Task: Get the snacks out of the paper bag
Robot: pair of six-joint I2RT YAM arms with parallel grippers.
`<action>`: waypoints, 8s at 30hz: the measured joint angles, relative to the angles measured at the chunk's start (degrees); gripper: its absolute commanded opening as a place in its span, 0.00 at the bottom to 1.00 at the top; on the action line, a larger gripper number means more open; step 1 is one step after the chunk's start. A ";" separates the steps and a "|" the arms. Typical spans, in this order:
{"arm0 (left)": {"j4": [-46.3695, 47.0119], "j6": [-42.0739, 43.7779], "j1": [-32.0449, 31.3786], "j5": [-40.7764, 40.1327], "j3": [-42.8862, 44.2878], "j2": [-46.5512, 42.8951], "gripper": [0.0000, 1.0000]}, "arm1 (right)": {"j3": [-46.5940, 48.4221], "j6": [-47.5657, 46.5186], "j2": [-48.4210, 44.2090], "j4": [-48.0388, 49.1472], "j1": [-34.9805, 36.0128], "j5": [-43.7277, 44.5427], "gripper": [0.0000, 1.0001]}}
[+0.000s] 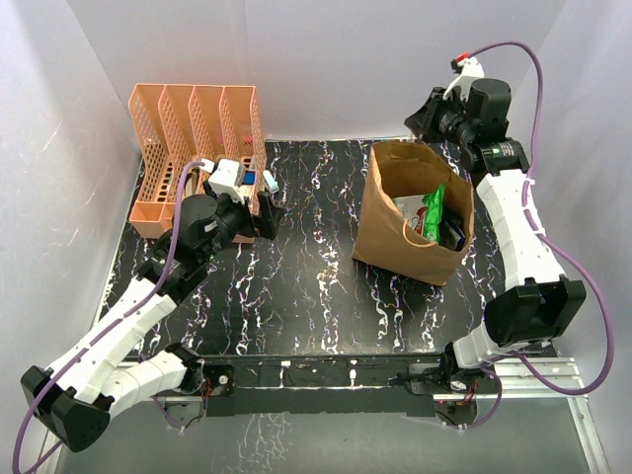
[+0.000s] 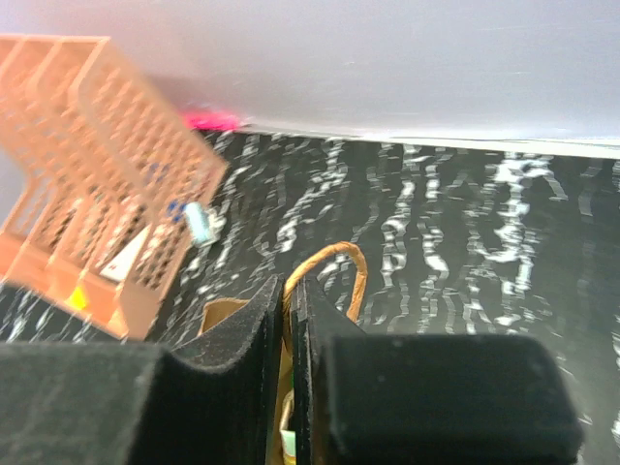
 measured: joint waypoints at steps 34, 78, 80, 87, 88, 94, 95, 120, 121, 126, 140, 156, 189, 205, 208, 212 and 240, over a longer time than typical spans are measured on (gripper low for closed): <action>-12.83 -19.98 -0.26 12.87 10.36 -3.26 0.94 | 9.22 12.04 9.20 1.99 31.06 -25.33 0.26; -21.29 -34.38 -0.26 10.93 15.06 -0.83 0.83 | 34.14 10.47 37.20 10.32 22.10 -4.66 0.08; -20.57 -35.43 -0.24 10.99 14.47 -0.42 0.79 | 34.16 11.52 37.24 10.51 22.10 -5.20 0.07; -15.65 -38.01 -0.26 13.14 13.44 2.34 0.49 | 24.13 13.03 29.62 14.08 22.01 -2.64 0.07; -14.75 -38.58 -0.24 13.35 12.90 2.34 0.44 | 23.96 13.05 29.00 14.05 21.92 -2.49 0.07; -12.28 -41.22 -0.26 14.32 10.51 2.60 0.02 | 22.08 13.05 25.44 12.66 21.81 -0.83 0.07; -12.35 -41.16 -0.26 14.34 10.62 2.64 0.00 | 21.55 13.03 24.81 12.24 21.77 -0.35 0.07; -40.65 -35.06 -0.24 -2.27 35.95 12.59 0.00 | -19.43 11.37 -18.47 7.80 20.50 8.79 0.07; -40.79 -34.67 -0.24 -2.36 37.13 13.92 0.00 | -20.46 11.32 -19.50 7.85 20.50 9.11 0.07; -42.34 -32.39 0.39 -2.58 43.43 19.63 0.00 | -23.67 11.37 -23.61 7.69 20.44 9.92 0.07; -39.43 -33.09 3.93 -2.34 32.65 12.50 0.22 | -28.63 14.80 -26.27 10.32 20.31 6.78 0.07; -29.83 -38.53 4.26 0.17 25.03 6.12 0.79 | -29.24 16.00 -28.57 10.14 20.33 6.19 0.07; -13.40 -40.15 16.37 12.33 11.45 5.29 0.92 | -29.27 15.04 -30.21 7.41 20.33 6.19 0.07; 10.34 -52.30 23.06 28.39 2.27 4.00 0.40 | -29.27 14.95 -30.23 7.39 20.33 6.19 0.07; 10.38 -51.84 23.06 29.33 2.27 4.09 0.33 | -29.27 14.95 -30.23 7.39 20.33 6.19 0.07; 10.51 -51.45 23.06 31.30 2.73 5.51 0.23 | -29.27 14.80 -30.23 7.37 20.33 6.19 0.07; -36.70 -26.99 23.74 15.67 40.92 13.05 0.00 | -35.26 18.10 -30.73 11.61 21.99 -16.44 0.07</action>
